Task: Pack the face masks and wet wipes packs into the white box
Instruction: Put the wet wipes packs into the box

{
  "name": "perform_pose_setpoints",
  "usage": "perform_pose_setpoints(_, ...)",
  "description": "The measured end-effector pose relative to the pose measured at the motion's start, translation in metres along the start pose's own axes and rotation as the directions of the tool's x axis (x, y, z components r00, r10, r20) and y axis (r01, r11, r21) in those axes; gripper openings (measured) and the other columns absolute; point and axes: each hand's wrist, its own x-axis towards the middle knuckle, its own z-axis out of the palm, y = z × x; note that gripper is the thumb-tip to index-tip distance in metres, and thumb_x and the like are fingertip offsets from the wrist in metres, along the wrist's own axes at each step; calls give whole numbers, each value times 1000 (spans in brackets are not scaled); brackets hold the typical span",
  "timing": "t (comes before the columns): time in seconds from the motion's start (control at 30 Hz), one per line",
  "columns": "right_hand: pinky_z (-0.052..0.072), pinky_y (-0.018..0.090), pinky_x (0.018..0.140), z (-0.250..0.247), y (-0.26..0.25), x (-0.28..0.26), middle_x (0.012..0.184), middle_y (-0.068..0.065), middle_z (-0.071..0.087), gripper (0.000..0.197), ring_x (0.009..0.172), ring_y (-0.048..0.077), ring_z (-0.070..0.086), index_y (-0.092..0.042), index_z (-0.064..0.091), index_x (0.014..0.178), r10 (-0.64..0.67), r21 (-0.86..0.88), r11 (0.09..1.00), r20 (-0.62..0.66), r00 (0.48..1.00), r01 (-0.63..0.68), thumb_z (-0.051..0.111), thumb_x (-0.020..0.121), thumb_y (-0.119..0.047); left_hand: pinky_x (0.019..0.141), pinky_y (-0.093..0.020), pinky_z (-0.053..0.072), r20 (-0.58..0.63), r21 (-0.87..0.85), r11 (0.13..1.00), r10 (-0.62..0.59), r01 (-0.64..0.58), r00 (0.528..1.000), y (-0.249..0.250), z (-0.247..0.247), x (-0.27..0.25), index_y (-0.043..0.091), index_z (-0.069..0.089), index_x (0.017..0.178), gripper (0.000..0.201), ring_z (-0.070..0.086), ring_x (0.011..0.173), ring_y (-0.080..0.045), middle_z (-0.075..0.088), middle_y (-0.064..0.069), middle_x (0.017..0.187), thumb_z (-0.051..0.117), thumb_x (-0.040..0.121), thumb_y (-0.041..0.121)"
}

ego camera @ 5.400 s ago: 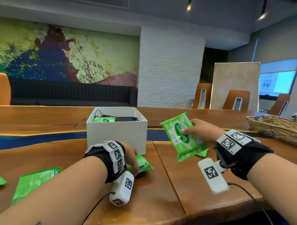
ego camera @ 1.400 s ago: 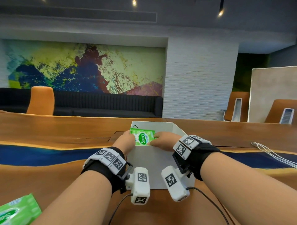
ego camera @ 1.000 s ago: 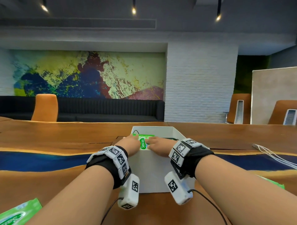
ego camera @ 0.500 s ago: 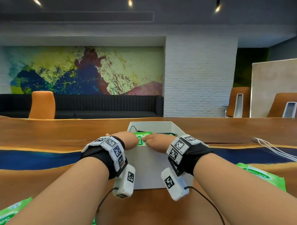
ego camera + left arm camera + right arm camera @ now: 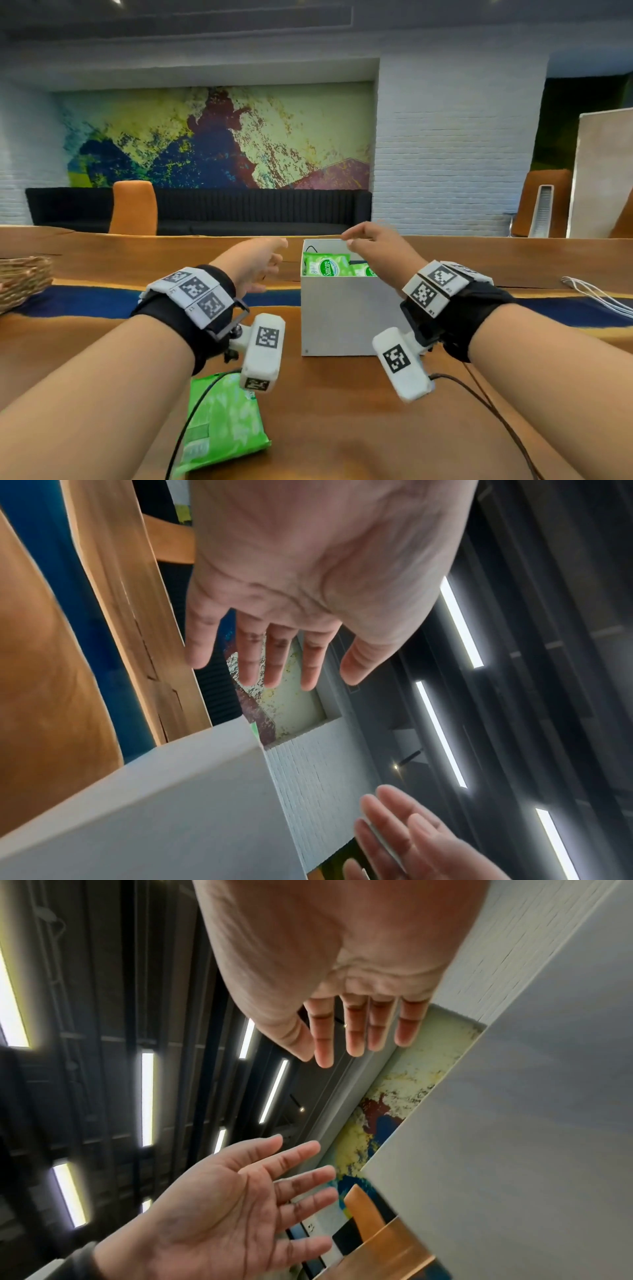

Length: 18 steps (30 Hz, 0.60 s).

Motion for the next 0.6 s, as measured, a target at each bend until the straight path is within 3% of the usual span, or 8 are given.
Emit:
perform_pose_setpoints(0.1,44,16,63,18,-10,-20,101,1,60,15,77,3,53,-17,60,106,49,-68,997,114,992,-41,50,95,-18,96,-47,41,39,76,996,-38,35,998,-6,-16,-25,22,47,135,40,50,114,-22,55,-2,124,42,98,39)
perform_pose_setpoints(0.2,49,29,86,35,-10,-36,108,2,57,18,96,14,55,-19,59,109,132,-164,982,249,960,-92,53,94,-25,96,-50,40,89,133,981,-155,143,984,-22,-30,-44,22,47,134,40,49,119,-27,53,-7,129,42,98,41)
perform_pose_setpoints(0.33,49,31,81,56,-8,-54,101,1,53,21,97,17,53,-16,54,113,270,-165,962,449,852,-218,52,95,-27,93,-49,40,34,99,950,-301,297,953,-49,-48,-62,19,53,126,39,50,104,-25,52,-8,113,46,96,44)
perform_pose_setpoints(0.4,50,31,78,68,-5,-60,100,1,51,29,96,17,54,-14,51,120,337,-147,941,504,795,-306,52,95,-29,95,-50,40,10,88,931,-356,354,934,-62,-55,-68,18,50,129,42,48,108,-27,48,-10,118,47,96,43)
perform_pose_setpoints(0.5,50,31,65,89,2,-65,94,3,51,43,83,16,54,-7,46,128,441,-95,880,529,725,-465,55,93,-30,97,-50,40,-17,53,918,-393,393,920,-75,-59,-76,16,44,137,48,45,117,-30,44,-14,130,50,95,40)
perform_pose_setpoints(0.53,52,33,66,96,4,-66,95,5,53,45,83,17,56,-6,47,126,477,-93,855,529,702,-511,58,91,-33,99,-50,40,-9,48,913,-404,404,915,-77,-59,-79,16,41,140,50,45,119,-31,43,-15,132,50,96,39)
perform_pose_setpoints(0.6,55,40,82,109,11,-65,102,9,59,47,90,22,61,-4,53,114,541,-127,811,533,651,-571,64,85,-39,102,-53,40,14,63,905,-423,421,906,-82,-57,-81,16,36,144,55,44,123,-33,41,-17,137,51,96,39)
